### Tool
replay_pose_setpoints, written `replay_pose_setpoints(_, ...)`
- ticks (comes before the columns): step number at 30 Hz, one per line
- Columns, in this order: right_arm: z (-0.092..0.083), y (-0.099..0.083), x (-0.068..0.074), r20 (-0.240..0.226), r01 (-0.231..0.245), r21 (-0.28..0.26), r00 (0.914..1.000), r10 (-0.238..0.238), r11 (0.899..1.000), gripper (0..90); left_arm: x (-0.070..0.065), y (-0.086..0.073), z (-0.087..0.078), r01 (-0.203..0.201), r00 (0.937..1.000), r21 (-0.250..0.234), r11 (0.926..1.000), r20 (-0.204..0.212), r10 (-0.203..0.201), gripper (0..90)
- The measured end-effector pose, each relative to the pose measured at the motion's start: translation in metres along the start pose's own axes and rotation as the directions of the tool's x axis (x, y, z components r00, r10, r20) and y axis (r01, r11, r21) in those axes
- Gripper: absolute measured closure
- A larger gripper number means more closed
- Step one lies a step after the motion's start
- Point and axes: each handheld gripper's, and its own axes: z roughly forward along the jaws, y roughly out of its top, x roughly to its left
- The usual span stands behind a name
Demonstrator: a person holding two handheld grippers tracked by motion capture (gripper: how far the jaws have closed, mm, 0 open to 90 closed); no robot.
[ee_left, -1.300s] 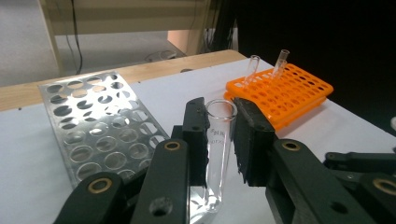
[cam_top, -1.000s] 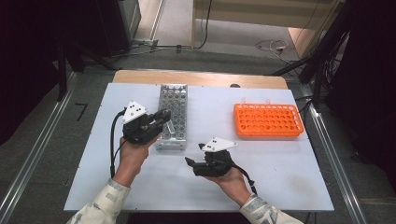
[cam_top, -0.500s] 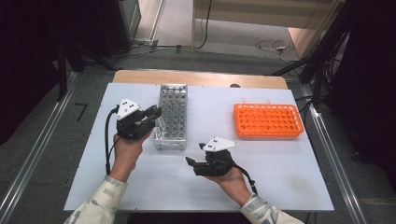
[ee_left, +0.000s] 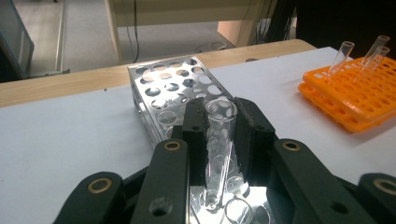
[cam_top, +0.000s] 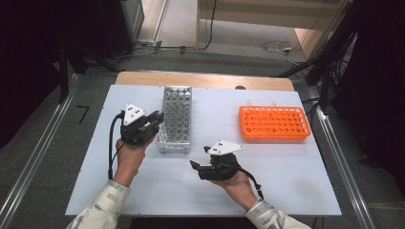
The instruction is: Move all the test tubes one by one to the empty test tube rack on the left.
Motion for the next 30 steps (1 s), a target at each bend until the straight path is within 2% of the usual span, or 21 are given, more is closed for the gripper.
replay_pose_setpoints(8,-0.001,0.0,0.0,0.002,0.004,-0.005,1.0,-0.004,1.0,29.9,-0.006,-0.012,0.004,-0.023,0.9995,0.027,0.9994,-0.021,0.024,75.1)
replay_pose_setpoints(15,-0.003,0.0,0.0,0.001,0.008,-0.004,1.0,-0.008,1.0,29.8,-0.009,-0.016,0.005,-0.039,0.9988,0.039,0.9985,-0.03,0.04,75.0)
replay_pose_setpoints(21,-0.003,0.0,0.0,0.001,0.006,-0.006,1.0,-0.006,1.0,29.8,-0.009,-0.019,0.007,-0.038,0.9989,0.054,0.9978,-0.024,0.039,74.1)
replay_pose_setpoints(30,-0.003,0.0,-0.001,0.002,0.007,-0.003,1.0,-0.007,1.0,29.8,-0.008,-0.019,0.006,-0.024,0.9996,0.051,0.9984,-0.013,0.025,71.7)
